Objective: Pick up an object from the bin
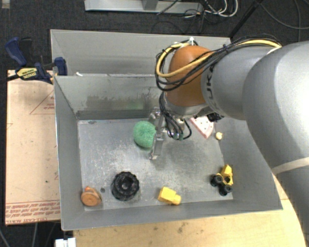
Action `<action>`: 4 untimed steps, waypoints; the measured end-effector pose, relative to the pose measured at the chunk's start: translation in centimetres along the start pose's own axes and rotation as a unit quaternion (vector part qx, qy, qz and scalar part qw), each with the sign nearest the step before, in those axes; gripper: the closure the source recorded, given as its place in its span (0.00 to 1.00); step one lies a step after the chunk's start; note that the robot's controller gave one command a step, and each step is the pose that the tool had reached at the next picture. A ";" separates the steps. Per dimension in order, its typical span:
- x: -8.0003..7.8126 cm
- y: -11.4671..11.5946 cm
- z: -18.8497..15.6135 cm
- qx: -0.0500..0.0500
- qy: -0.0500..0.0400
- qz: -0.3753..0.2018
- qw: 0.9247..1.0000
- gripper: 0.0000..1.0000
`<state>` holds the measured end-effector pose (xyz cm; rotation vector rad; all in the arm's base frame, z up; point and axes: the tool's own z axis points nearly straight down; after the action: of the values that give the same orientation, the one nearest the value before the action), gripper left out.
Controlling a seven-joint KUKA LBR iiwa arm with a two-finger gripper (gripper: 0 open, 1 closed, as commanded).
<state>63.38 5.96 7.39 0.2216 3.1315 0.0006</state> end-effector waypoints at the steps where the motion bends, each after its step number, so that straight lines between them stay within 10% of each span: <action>1: -1.1 0.5 0.4 0.000 0.000 0.076 0.997 1.00; 4: 0.6 -0.7 -5.6 0.001 0.004 0.070 0.998 1.00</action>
Offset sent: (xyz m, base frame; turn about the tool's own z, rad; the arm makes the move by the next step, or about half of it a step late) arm 0.0000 0.0000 0.0000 0.0000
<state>62.70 5.32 13.02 0.4420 3.1164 -0.0020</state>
